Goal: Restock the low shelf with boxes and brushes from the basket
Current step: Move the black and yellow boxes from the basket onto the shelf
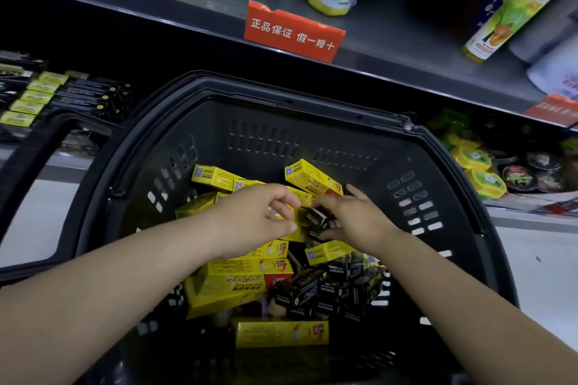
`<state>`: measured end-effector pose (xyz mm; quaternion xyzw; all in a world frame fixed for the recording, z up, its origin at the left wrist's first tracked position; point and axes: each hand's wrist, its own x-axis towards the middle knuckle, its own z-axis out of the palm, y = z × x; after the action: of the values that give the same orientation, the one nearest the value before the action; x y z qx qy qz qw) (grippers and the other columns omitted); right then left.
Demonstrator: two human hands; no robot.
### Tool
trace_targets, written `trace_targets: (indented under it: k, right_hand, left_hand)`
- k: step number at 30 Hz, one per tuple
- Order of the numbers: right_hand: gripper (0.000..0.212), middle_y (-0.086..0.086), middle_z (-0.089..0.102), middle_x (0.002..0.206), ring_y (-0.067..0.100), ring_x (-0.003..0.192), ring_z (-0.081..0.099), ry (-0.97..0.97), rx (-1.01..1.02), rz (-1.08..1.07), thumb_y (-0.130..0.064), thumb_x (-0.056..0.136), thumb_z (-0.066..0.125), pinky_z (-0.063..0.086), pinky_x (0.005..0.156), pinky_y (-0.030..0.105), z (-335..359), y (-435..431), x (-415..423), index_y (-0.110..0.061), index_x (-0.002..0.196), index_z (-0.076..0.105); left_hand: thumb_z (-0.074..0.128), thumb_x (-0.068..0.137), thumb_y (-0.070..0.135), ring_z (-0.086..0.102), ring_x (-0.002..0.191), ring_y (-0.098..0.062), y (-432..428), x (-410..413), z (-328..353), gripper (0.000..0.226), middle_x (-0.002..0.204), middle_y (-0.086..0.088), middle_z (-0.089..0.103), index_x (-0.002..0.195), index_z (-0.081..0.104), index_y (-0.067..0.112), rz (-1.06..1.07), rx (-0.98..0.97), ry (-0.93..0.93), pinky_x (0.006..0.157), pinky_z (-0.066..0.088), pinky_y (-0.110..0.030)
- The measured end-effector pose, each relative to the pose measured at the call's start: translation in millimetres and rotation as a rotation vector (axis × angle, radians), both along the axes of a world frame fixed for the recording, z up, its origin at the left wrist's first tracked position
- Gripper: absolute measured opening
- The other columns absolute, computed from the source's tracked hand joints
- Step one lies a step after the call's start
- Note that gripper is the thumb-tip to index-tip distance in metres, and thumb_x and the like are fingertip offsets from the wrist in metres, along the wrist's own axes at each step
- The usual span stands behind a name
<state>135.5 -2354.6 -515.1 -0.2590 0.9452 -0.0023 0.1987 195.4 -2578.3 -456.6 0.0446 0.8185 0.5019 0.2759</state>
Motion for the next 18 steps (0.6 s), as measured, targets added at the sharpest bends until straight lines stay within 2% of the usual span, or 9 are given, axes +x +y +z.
trace_targets:
  k: [3,5,7,10,13,16,18]
  right_hand:
    - [0.062,-0.004,0.061,0.115,0.016,0.114,0.053,0.062,-0.197,-0.013,-0.049,0.072,0.072,0.016,0.111,0.028,31,-17,29,-0.025,0.126,0.052]
    - [0.063,-0.004,0.058,0.110,0.015,0.106,0.054,0.055,-0.304,-0.068,-0.053,0.069,0.072,0.033,0.098,0.025,49,-25,48,-0.026,0.123,0.055]
    - [0.064,-0.010,0.053,0.106,0.007,0.097,0.053,0.030,-0.390,-0.150,-0.061,0.066,0.068,0.041,0.081,0.019,63,-26,64,-0.030,0.121,0.056]
    - [0.073,-0.020,0.048,0.099,-0.001,0.093,0.051,0.000,-0.495,-0.272,-0.072,0.058,0.058,0.041,0.079,0.014,72,-23,78,-0.030,0.119,0.058]
    - [0.070,-0.019,0.050,0.099,-0.001,0.094,0.052,-0.009,-0.585,-0.320,-0.072,0.056,0.058,0.043,0.081,0.017,71,-23,81,-0.029,0.111,0.061]
    - [0.066,-0.018,0.050,0.099,-0.002,0.094,0.051,-0.014,-0.622,-0.316,-0.071,0.058,0.057,0.043,0.080,0.018,69,-26,82,-0.030,0.109,0.062]
    - [0.065,-0.020,0.048,0.097,-0.004,0.094,0.051,-0.028,-0.626,-0.313,-0.070,0.059,0.057,0.043,0.078,0.015,68,-29,83,-0.030,0.110,0.061]
  left_hand:
    - [0.065,0.086,0.030,0.061,0.101,-0.004,5,3,1,0.046,0.121,0.011,0.055,0.129,0.051,0.031,0.046,0.063,0.020,0.089,0.051,-0.025]
    - [0.067,0.083,0.033,0.060,0.100,0.000,7,5,3,0.047,0.120,0.014,0.056,0.127,0.051,0.035,0.054,0.109,0.040,0.086,0.049,-0.018]
    - [0.070,0.080,0.033,0.063,0.097,0.000,9,8,4,0.040,0.116,0.016,0.060,0.118,0.058,0.037,0.056,0.161,0.067,0.088,0.050,-0.019]
    - [0.074,0.074,0.030,0.065,0.093,0.003,9,12,8,0.033,0.110,0.014,0.065,0.106,0.064,0.035,0.076,0.272,0.061,0.085,0.052,-0.017]
    - [0.077,0.066,0.029,0.068,0.086,-0.001,10,15,9,0.033,0.100,0.010,0.071,0.098,0.068,0.030,0.117,0.360,0.071,0.078,0.053,-0.015]
    - [0.076,0.057,0.033,0.068,0.080,0.002,11,16,9,0.035,0.091,0.020,0.071,0.092,0.070,0.036,0.156,0.368,0.089,0.068,0.049,-0.007]
    - [0.073,0.051,0.043,0.065,0.083,0.005,12,17,6,0.041,0.094,0.028,0.068,0.091,0.069,0.042,0.159,0.315,0.115,0.072,0.050,-0.009]
